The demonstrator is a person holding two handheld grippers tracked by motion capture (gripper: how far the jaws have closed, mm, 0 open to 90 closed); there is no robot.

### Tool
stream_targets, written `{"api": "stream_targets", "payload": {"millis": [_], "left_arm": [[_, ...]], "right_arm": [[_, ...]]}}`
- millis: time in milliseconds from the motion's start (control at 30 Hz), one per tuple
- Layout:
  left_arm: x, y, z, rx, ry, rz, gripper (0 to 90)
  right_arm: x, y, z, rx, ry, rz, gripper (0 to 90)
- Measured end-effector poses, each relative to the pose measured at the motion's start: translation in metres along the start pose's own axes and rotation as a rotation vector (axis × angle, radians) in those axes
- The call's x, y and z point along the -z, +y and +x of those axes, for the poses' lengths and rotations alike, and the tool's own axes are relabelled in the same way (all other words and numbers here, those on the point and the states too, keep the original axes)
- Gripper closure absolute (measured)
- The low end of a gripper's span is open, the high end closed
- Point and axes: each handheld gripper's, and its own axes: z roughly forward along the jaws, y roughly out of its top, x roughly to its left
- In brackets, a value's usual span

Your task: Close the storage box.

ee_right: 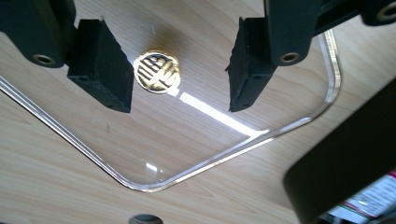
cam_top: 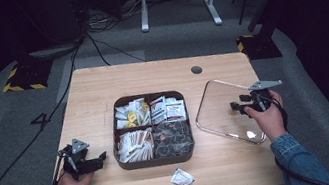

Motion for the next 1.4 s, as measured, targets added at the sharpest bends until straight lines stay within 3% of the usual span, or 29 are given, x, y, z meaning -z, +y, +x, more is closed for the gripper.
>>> {"api": "stream_targets", "payload": {"millis": [300, 700, 1133, 1400], "left_arm": [[0.000, 0.000, 0.000, 0.000, 0.000, 0.000, 18.3], [0.000, 0.000, 0.000, 0.000, 0.000, 0.000, 18.4], [0.000, 0.000, 0.000, 0.000, 0.000, 0.000, 18.3], [0.000, 0.000, 0.000, 0.000, 0.000, 0.000, 18.3]], "right_arm": [[-0.021, -0.011, -0.016, -0.069, -0.045, 0.032, 41.5], [-0.037, -0.020, -0.017, -0.034, -0.037, 0.113, 52.0], [-0.044, -0.026, -0.014, 0.005, -0.041, 0.069, 58.0], [-0.044, -0.026, -0.015, -0.009, -0.035, 0.065, 58.3]]}}
